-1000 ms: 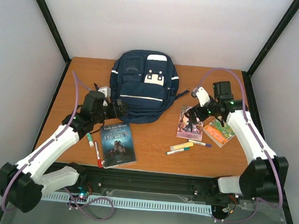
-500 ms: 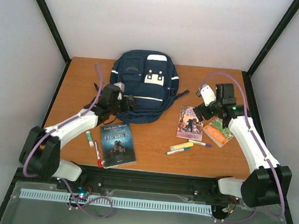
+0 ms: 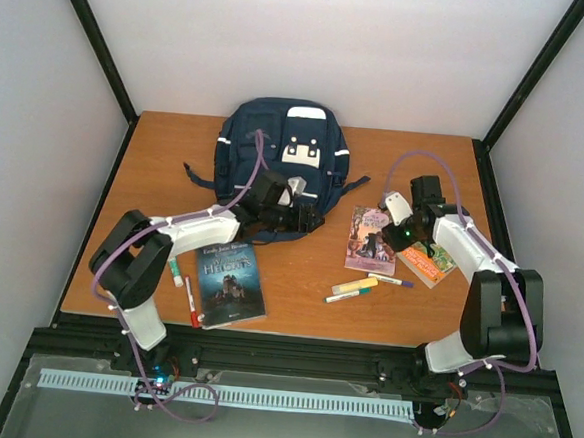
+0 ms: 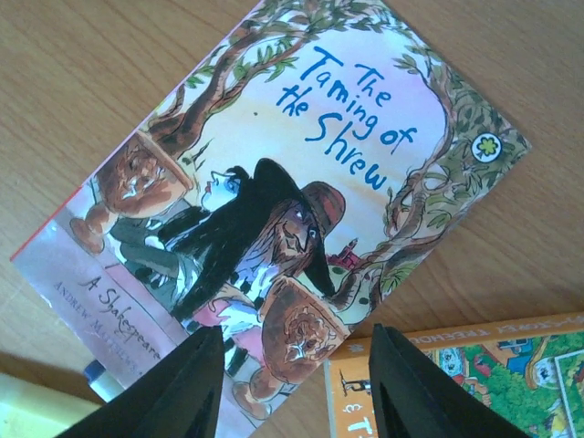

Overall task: Pack the student bag
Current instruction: Adjust the book at the center of the board.

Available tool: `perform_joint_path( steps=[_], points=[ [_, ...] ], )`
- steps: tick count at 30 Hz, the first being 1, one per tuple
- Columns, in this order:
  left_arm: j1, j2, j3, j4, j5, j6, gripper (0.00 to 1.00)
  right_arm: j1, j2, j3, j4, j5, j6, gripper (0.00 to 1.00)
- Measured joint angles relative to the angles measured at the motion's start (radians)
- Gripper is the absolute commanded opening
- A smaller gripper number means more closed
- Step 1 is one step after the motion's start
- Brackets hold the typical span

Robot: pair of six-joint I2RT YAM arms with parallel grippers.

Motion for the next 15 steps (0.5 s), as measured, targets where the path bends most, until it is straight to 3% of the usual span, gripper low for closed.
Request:
perform_joint_path(
  steps=[4,9,15],
  points=[
    [-0.008,0.077,0.041,0.01,0.044,-0.032,0.71,0.0,0.003,0.0,0.006,0.01,0.006,0.32],
    [-0.024,0.131,0.108,-0.005,0.09,-0.039,0.72,0.0,0.006,-0.023,0.019,0.042,0.001,0.28],
    [-0.054,0.142,0.151,-0.044,0.1,-0.032,0.75,-0.006,0.053,-0.026,0.029,0.064,0.003,0.33]
  ],
)
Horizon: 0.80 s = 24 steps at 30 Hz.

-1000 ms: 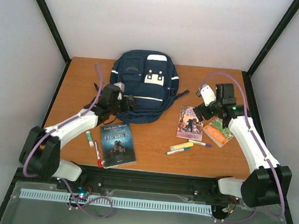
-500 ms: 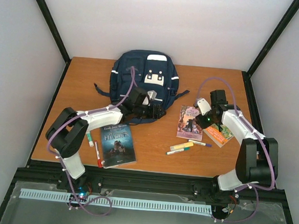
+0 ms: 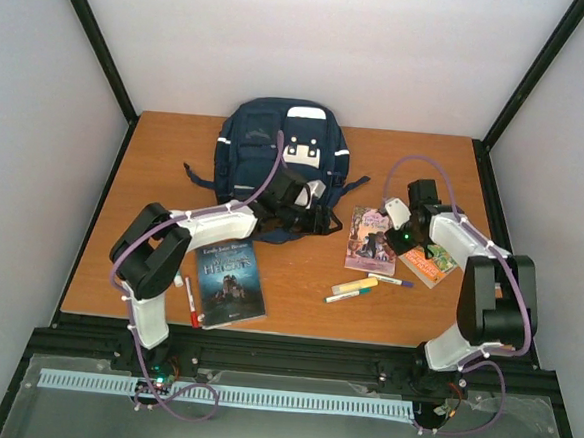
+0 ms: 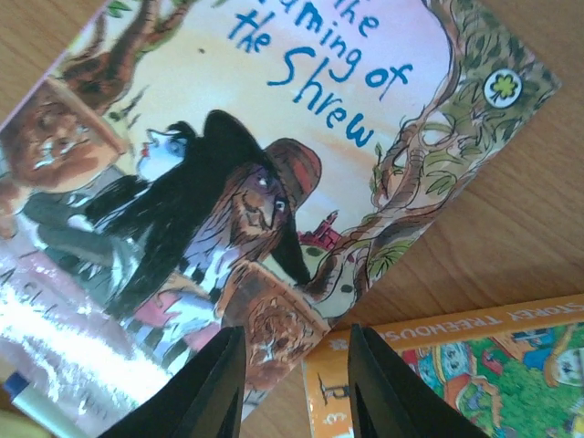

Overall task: Pack the student bag
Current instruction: Adjust the book at the center of the board.

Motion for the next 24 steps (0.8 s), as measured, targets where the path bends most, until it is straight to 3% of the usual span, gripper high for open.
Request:
perform_joint_path(
  steps=[24],
  points=[
    [-0.027,0.054,-0.006,-0.006,-0.014,-0.004,0.79,-0.021,0.279,0.183,-0.066,-0.089,0.018,0.26]
  ],
)
